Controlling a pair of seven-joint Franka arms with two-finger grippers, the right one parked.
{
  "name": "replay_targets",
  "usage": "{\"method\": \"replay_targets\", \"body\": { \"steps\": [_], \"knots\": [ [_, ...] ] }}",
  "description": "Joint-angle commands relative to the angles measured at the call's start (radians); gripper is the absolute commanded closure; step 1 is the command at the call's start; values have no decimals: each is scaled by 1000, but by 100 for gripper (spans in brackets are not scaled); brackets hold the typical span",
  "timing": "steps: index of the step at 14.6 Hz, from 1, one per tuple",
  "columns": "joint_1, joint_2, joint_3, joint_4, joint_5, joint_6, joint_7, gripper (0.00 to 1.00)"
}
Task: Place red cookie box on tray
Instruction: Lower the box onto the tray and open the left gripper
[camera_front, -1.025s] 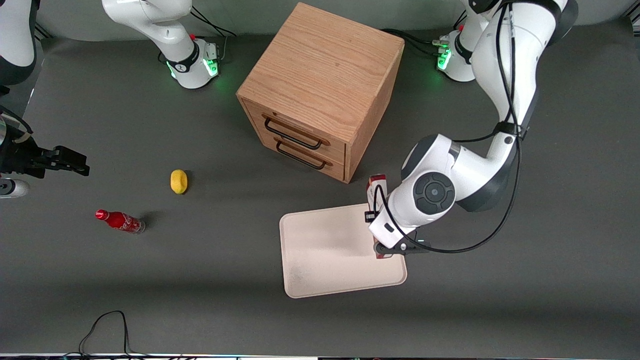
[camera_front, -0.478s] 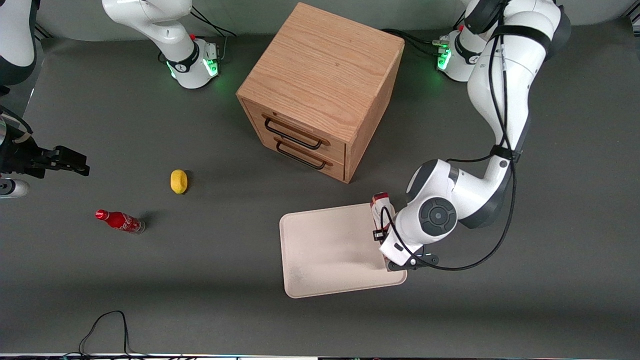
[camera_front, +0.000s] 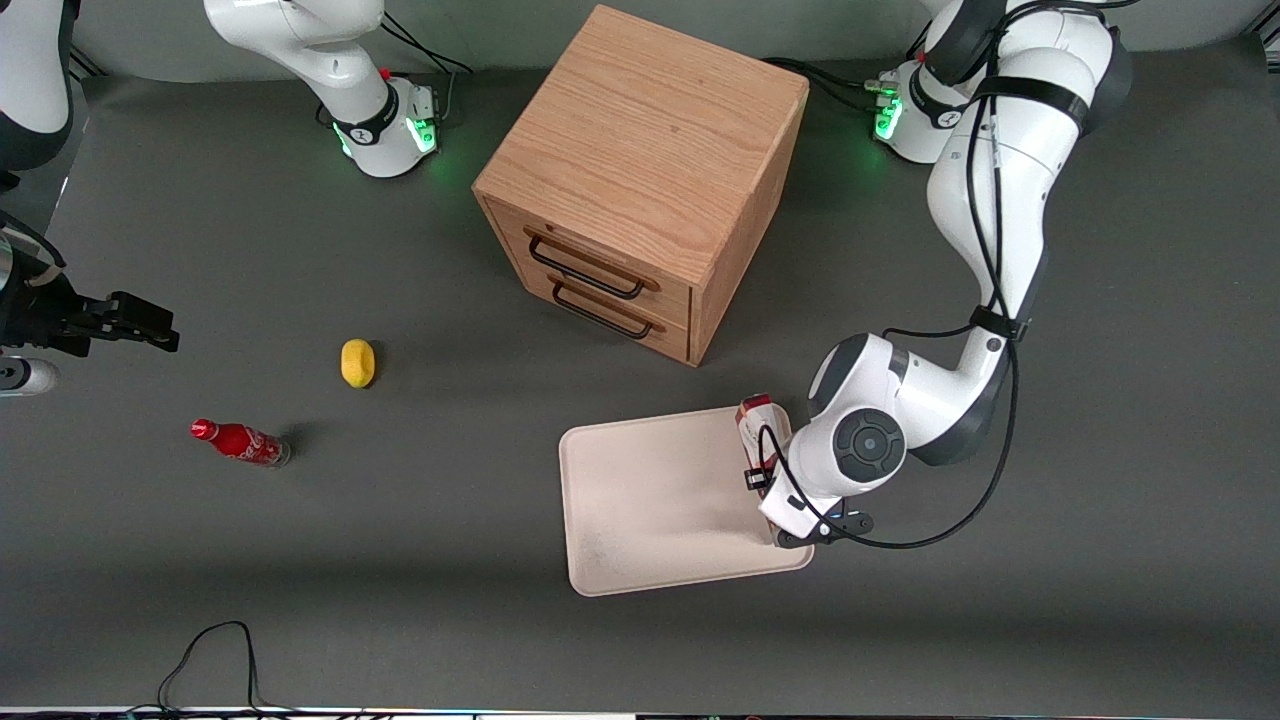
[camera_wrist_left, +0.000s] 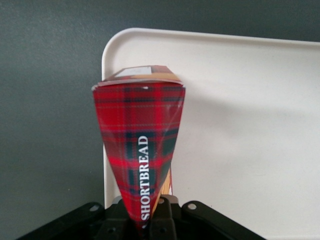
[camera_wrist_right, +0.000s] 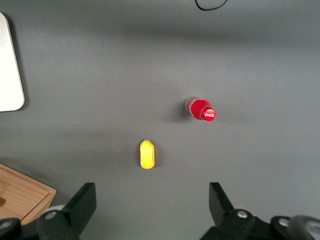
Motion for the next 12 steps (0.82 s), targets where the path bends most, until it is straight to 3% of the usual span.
{"method": "replay_targets", "body": {
  "steps": [1, 2, 3, 4, 12],
  "knots": [
    [-10, 16, 8, 33, 16, 14, -13, 100],
    [-8, 19, 8, 32, 16, 21, -13, 100],
    [-8, 20, 8, 32, 16, 25, -13, 62],
    [-8, 19, 9, 28, 16, 25, -11, 2],
    [4, -22, 8, 27, 45, -46, -8, 0]
  ]
}}
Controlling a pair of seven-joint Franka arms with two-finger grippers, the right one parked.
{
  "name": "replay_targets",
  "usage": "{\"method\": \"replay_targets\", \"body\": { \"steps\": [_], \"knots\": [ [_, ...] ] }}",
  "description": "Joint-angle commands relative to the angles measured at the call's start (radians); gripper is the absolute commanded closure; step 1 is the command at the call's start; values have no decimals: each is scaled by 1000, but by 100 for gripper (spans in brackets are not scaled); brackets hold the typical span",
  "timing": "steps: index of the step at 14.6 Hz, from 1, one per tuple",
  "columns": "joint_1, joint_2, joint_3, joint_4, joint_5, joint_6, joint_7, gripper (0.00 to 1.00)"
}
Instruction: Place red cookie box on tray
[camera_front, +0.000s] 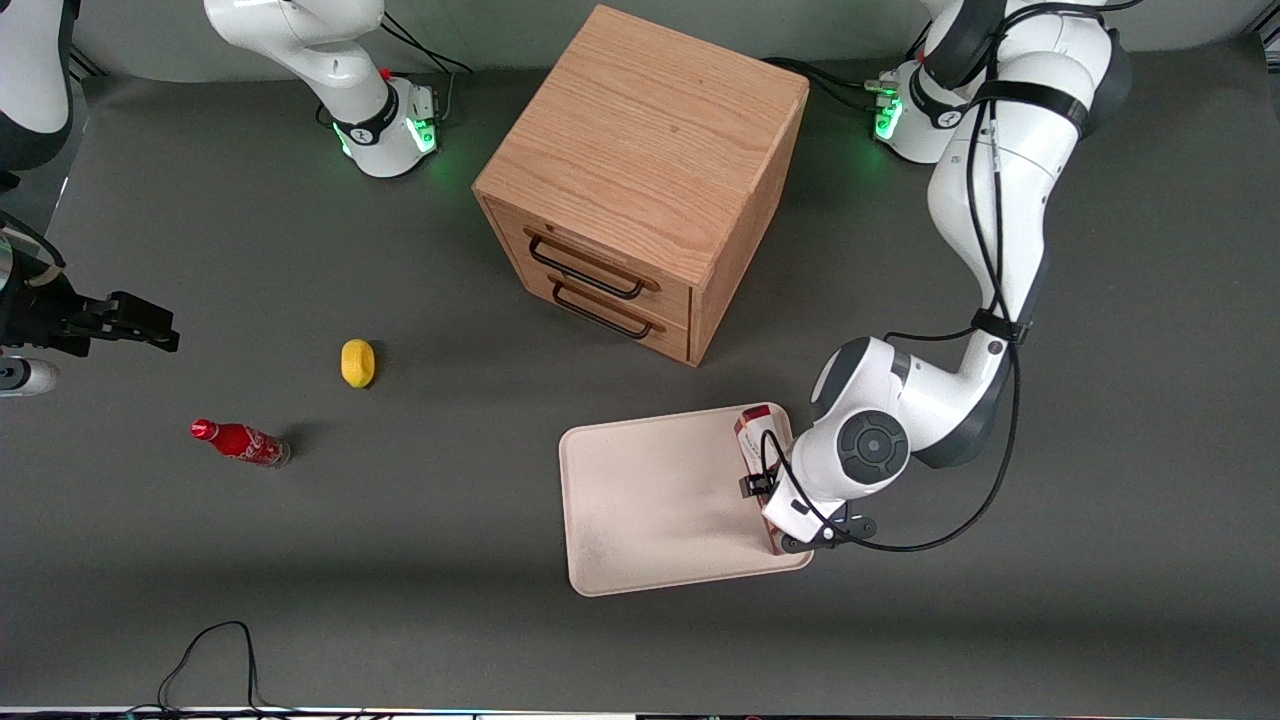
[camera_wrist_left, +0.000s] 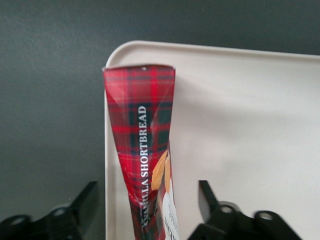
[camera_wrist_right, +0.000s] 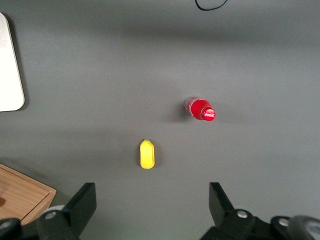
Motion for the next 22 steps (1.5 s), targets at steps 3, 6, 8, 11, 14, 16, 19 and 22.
{"method": "replay_targets", "body": {
  "steps": [3, 6, 8, 11, 14, 16, 19, 22],
  "knots": [
    [27, -131, -2, -32, 26, -196, 59, 0],
    [105, -269, -5, -120, 0, -259, 272, 0],
    [151, -372, -3, -193, -11, -300, 305, 0],
    [205, -507, -3, -271, -16, -383, 349, 0],
    [194, -703, 52, -422, -17, -418, 370, 0],
    [122, -804, 187, -496, -45, -420, 486, 0],
    [84, -866, 328, -507, -86, -472, 605, 0],
    [125, -880, 359, -471, -80, -521, 622, 0]
  ]
}}
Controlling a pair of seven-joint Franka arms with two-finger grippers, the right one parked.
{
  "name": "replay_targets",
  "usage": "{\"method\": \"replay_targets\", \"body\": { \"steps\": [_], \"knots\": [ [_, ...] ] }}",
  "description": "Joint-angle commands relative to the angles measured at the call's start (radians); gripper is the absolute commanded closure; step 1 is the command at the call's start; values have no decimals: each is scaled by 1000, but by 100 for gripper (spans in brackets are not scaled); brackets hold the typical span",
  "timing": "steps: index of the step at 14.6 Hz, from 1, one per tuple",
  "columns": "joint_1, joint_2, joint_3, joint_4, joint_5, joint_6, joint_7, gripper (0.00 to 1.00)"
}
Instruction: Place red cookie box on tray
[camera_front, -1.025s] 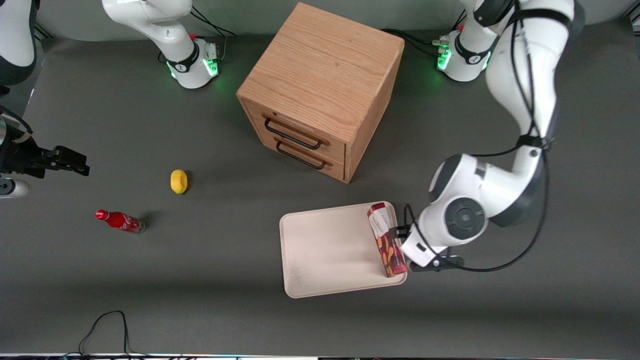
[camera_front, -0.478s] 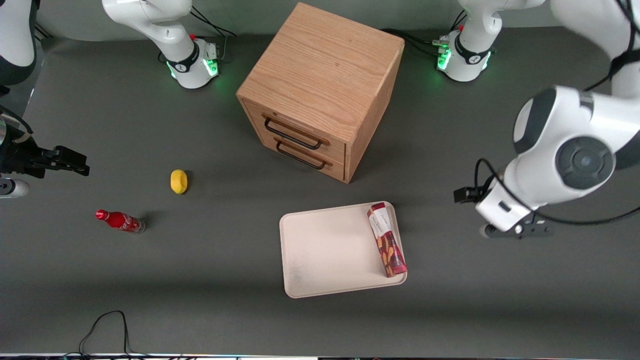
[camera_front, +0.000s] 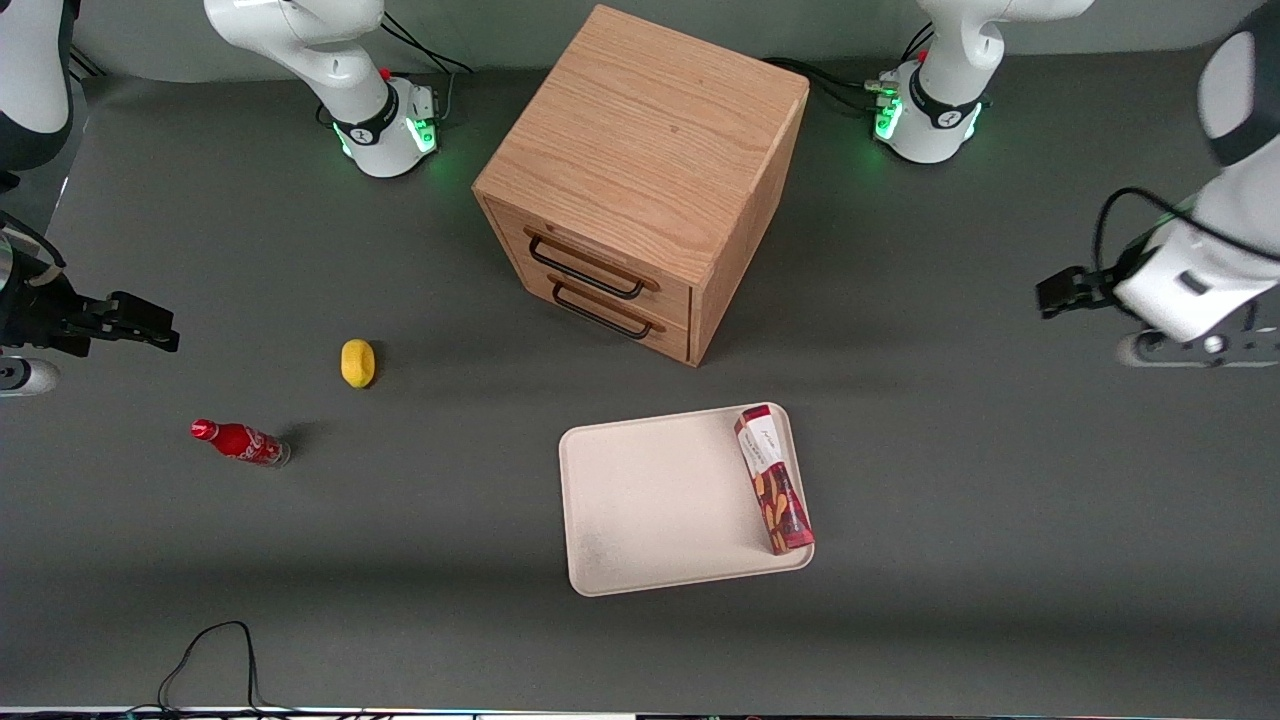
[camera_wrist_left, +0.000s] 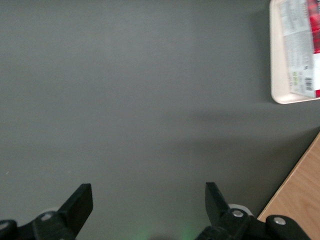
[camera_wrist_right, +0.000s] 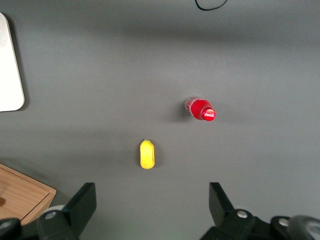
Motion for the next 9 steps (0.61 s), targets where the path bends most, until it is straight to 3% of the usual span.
{"method": "replay_targets", "body": {
  "steps": [1, 9],
  "knots": [
    [41, -12, -14, 17, -2, -24, 28, 0],
    [26, 6, -19, 57, 21, -73, 16, 0]
  ]
}}
